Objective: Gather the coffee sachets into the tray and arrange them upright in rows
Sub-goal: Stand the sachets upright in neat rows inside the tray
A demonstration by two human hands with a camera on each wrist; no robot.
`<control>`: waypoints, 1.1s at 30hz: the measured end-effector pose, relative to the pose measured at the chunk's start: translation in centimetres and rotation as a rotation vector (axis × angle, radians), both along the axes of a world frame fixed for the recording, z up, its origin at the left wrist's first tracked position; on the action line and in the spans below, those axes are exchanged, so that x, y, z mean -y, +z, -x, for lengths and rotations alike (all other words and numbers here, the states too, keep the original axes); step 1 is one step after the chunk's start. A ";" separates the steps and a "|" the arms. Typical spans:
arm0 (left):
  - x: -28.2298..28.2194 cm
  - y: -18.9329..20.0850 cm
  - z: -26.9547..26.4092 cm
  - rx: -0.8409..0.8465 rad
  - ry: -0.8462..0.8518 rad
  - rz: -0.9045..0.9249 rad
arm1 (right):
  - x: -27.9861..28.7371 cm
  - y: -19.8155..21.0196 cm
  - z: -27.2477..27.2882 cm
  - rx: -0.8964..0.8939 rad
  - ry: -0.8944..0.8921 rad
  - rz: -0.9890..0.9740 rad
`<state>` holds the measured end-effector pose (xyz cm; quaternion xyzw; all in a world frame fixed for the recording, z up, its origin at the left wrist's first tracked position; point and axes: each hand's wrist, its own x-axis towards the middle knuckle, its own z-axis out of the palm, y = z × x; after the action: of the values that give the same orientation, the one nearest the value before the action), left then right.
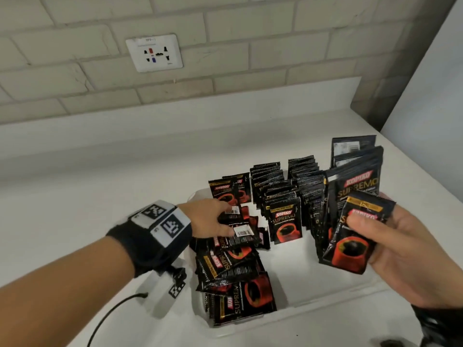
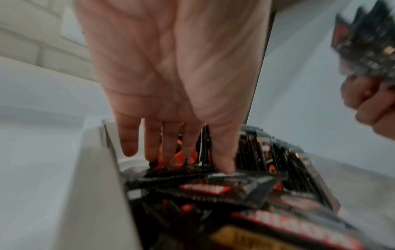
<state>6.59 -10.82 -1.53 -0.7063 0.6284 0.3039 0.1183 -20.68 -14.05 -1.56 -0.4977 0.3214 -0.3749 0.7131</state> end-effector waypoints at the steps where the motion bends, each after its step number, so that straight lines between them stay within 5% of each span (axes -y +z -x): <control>1: 0.3 -0.3 0.2 -0.006 0.000 -0.041 | -0.1 0.1 0.1 0.002 0.002 -0.002; 8: 1.2 -0.6 0.7 0.063 0.044 -0.163 | -0.1 0.3 0.9 -0.045 -0.006 0.005; 24: 1.7 -1.5 -0.1 0.193 -0.125 0.085 | -0.1 0.2 1.5 -0.047 -0.041 -0.036; 28: 1.4 0.9 -0.5 -0.015 -0.019 0.170 | -0.1 0.4 1.7 -0.041 -0.080 -0.046; 33: 0.1 4.8 -1.0 -0.553 0.329 0.387 | 0.0 0.2 1.5 -0.035 -0.076 -0.101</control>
<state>7.63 -10.90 3.24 -0.6984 0.5605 0.3734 -0.2419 -22.14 -14.07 -1.35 -0.4551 0.3709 -0.3762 0.7168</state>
